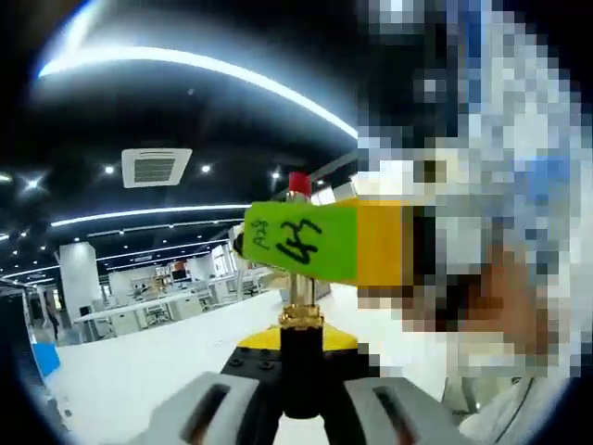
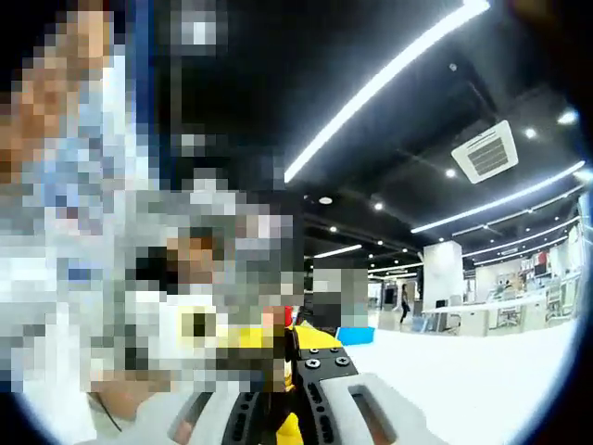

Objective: Unscrew the lipstick cap, remove the lipstick, and put the cap back on the lipstick

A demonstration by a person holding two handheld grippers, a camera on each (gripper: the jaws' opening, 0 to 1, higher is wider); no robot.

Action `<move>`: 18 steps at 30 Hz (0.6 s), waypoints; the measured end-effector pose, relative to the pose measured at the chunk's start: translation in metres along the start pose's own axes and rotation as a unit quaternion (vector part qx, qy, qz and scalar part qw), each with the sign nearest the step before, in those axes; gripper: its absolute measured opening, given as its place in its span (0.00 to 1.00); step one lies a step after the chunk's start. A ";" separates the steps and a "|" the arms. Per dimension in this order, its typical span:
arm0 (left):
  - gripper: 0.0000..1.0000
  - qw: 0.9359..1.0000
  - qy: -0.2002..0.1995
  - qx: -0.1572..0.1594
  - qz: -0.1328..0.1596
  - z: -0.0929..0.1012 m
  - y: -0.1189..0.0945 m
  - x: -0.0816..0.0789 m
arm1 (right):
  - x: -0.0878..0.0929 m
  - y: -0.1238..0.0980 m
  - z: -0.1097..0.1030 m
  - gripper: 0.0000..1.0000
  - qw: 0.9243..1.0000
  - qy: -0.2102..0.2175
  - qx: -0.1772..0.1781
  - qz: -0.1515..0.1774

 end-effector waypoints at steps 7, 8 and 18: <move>0.30 0.992 -0.060 0.107 0.011 0.005 0.001 -0.002 | -0.005 -0.005 0.003 0.06 1.000 0.019 -0.018 -0.009; 0.30 0.990 -0.072 0.120 0.017 0.005 0.001 -0.003 | -0.006 -0.006 0.002 0.06 0.999 0.030 -0.029 -0.011; 0.39 0.919 -0.220 0.316 0.081 0.015 -0.011 -0.012 | -0.017 -0.020 0.001 0.06 0.982 0.132 -0.135 -0.009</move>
Point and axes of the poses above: the point that each gripper's makers call its tool centre point, and the gripper's own axes: y roughly forward along the fingers, z roughly to its right, x roughly out of its underside, the point moved 9 cm from there along -y, roughly backward along the fingers, and after that the axes turned 9 degrees about y, right-handed, at the moved point
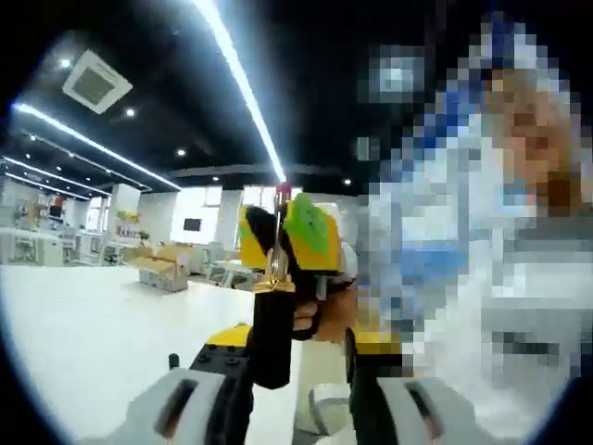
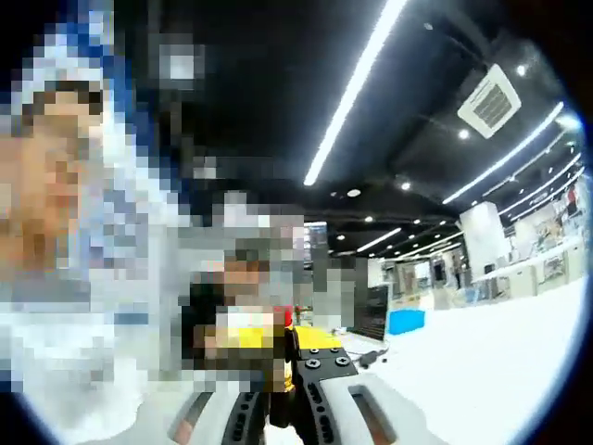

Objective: Unscrew the lipstick cap, remove the lipstick, and put the cap back on the lipstick

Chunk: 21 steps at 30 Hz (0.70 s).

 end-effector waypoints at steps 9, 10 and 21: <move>0.23 0.996 -0.049 0.077 0.009 0.013 0.005 0.004 | 0.004 0.001 -0.008 0.06 0.996 0.053 -0.071 -0.010; 0.21 0.996 -0.049 0.079 0.007 0.014 0.006 0.004 | 0.004 0.002 -0.008 0.06 0.995 0.056 -0.076 -0.011; 0.12 0.997 -0.052 0.061 0.006 0.012 0.007 0.005 | 0.006 0.004 -0.009 0.06 0.995 0.063 -0.077 -0.010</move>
Point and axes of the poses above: the point that each gripper's makers call its tool centre point, and the gripper's own axes: y roughly forward along the fingers, z roughly to its right, x roughly out of its underside, the point moved 9 cm from there along -y, roughly backward along the fingers, and after that the axes turned 9 degrees about y, right-handed, at the moved point
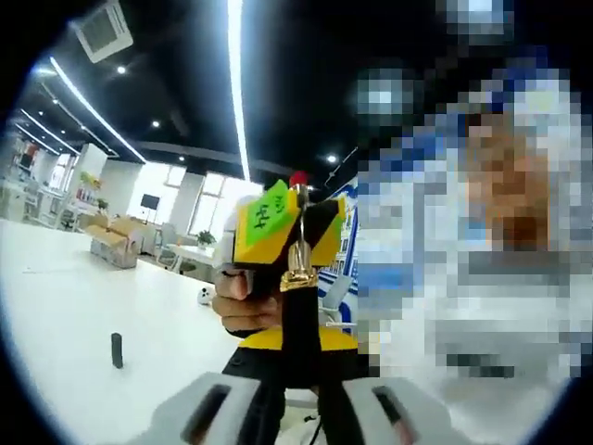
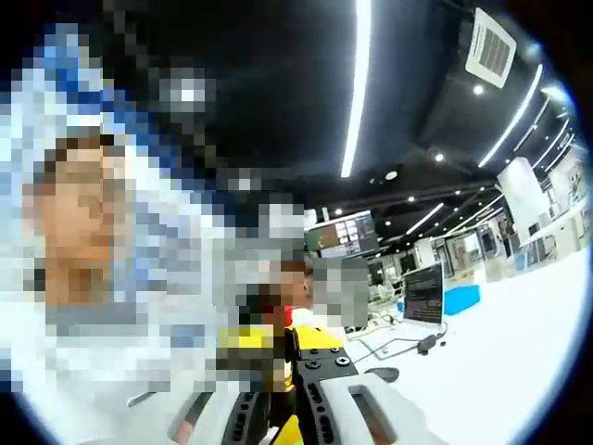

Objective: Unscrew the lipstick cap, remove the lipstick, and put the cap back on the lipstick

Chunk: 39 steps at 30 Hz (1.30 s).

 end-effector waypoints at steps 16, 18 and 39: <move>0.12 0.956 0.158 -0.225 -0.102 -0.025 -0.007 0.005 | 0.001 -0.002 0.015 0.06 0.986 -0.091 0.137 -0.016; 0.12 0.947 0.170 -0.249 -0.112 -0.028 -0.008 0.006 | 0.003 -0.001 0.017 0.06 0.982 -0.106 0.156 -0.019; 0.15 0.882 0.269 -0.361 -0.138 -0.031 -0.008 0.007 | 0.000 0.000 0.025 0.06 0.960 -0.171 0.223 -0.001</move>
Point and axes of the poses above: the point that each gripper's makers call its tool centre point, and the gripper's own axes: y roughly forward along the fingers, z roughly to its right, x roughly out of its underside, the point moved 9 cm from there along -y, roughly backward along the fingers, and after that the axes turned 9 degrees about y, right-handed, at the moved point
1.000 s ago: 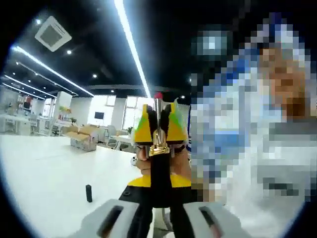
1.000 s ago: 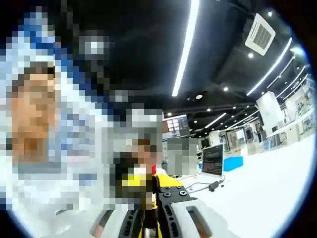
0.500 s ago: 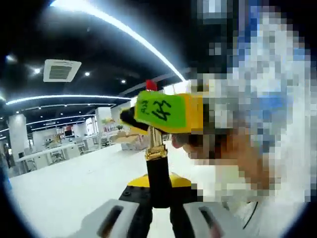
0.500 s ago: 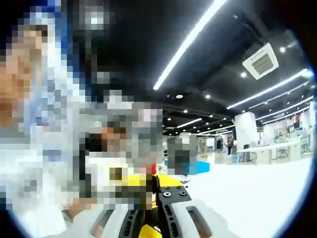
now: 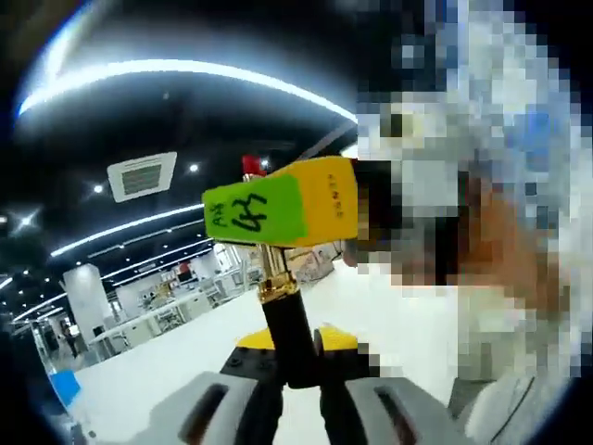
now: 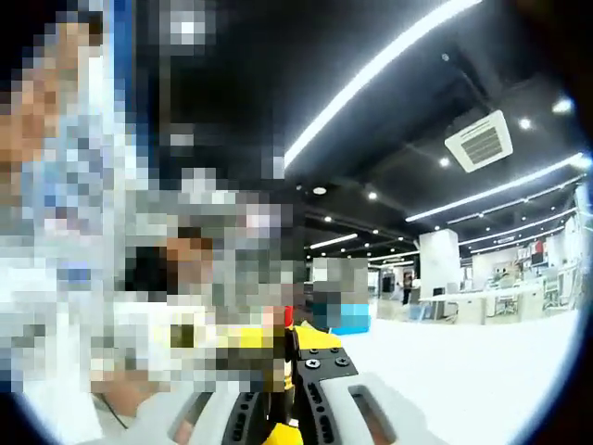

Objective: Unscrew the lipstick cap, remove the lipstick, and put the cap back on the lipstick

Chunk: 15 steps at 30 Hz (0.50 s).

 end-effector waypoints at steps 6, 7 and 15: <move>0.33 0.987 -0.089 0.133 0.026 0.004 0.000 0.001 | -0.003 -0.003 0.001 0.06 0.998 0.048 -0.045 -0.001; 0.35 0.982 -0.101 0.156 0.028 0.004 0.000 0.003 | -0.003 -0.004 0.001 0.06 0.996 0.060 -0.060 -0.007; 0.40 0.937 -0.188 0.285 0.075 0.016 -0.006 -0.006 | -0.003 -0.010 -0.007 0.06 0.983 0.105 -0.151 -0.030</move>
Point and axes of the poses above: the point that each gripper's makers call its tool centre point, and the gripper's own axes: y roughly forward along the fingers, z roughly to its right, x roughly out of its underside, the point moved 9 cm from there along -y, roughly backward along the fingers, and after that the axes turned 9 degrees about y, right-handed, at the moved point
